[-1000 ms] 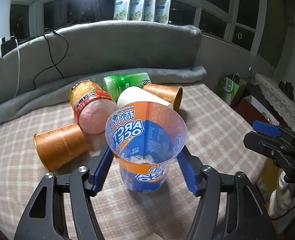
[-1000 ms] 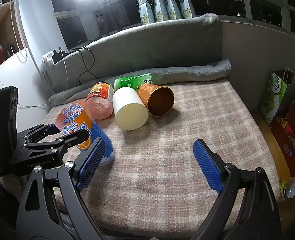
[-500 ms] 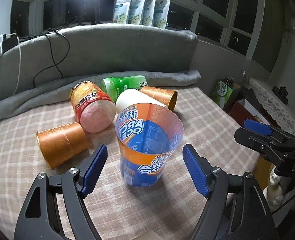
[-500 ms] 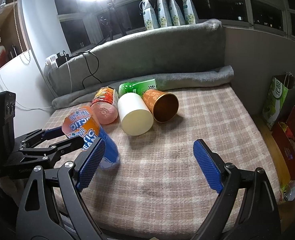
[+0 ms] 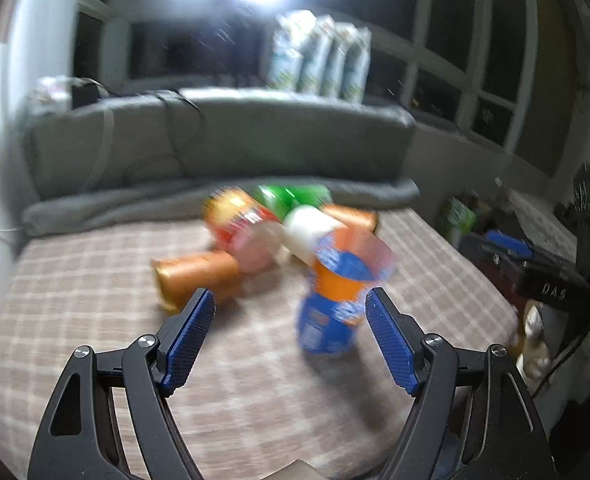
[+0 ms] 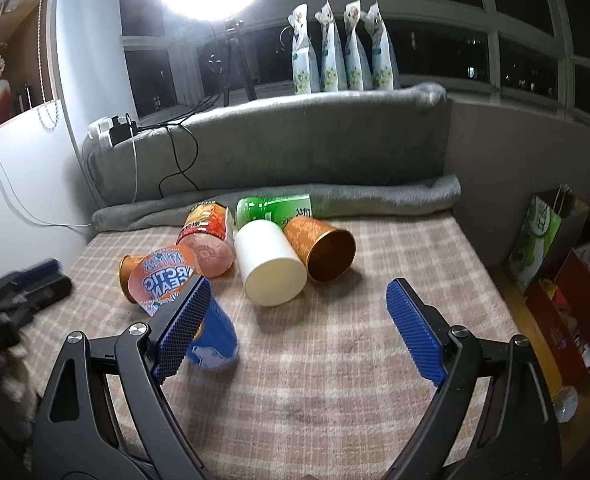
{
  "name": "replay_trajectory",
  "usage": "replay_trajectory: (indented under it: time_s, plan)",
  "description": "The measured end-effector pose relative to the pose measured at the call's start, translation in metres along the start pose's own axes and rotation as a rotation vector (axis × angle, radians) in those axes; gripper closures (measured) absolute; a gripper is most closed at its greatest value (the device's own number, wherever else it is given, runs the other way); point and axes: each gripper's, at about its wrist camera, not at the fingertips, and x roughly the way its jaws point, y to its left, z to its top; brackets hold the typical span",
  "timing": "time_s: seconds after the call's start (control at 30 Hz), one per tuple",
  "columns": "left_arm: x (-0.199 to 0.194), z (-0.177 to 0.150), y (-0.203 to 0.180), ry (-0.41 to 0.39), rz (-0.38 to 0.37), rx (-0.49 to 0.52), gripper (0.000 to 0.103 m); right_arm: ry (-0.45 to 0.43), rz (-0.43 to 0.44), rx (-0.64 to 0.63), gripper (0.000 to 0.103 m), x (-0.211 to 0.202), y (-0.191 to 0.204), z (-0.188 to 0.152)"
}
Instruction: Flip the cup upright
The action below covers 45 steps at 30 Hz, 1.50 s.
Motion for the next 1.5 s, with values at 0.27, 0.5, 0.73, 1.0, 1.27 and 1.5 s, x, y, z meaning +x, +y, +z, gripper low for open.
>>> replay_trajectory:
  time_s: [0.27,0.5,0.73,1.0,1.27,1.5]
  plan:
    - [-0.046,0.014,0.022,-0.224,0.163,-0.053,0.025,-0.083,-0.091,-0.043,0.006,-0.009,0.015,0.011]
    - [-0.067,0.020,0.028,-0.335,0.224,-0.065,0.022,-0.158,-0.143,-0.051,0.001,-0.020,0.022,0.018]
    - [-0.076,0.021,0.025,-0.382,0.261,-0.062,0.019,-0.193,-0.162,-0.035,0.000,-0.025,0.022,0.022]
    - [-0.077,0.021,0.021,-0.399,0.286,-0.039,0.016,-0.232,-0.193,-0.043,0.000,-0.030,0.023,0.026]
    - [-0.072,0.020,0.020,-0.372,0.283,-0.037,0.015,-0.241,-0.201,-0.046,0.000,-0.029,0.024,0.027]
    - [-0.070,0.021,0.021,-0.368,0.278,-0.040,0.015,-0.239,-0.197,-0.049,0.000,-0.028,0.024,0.026]
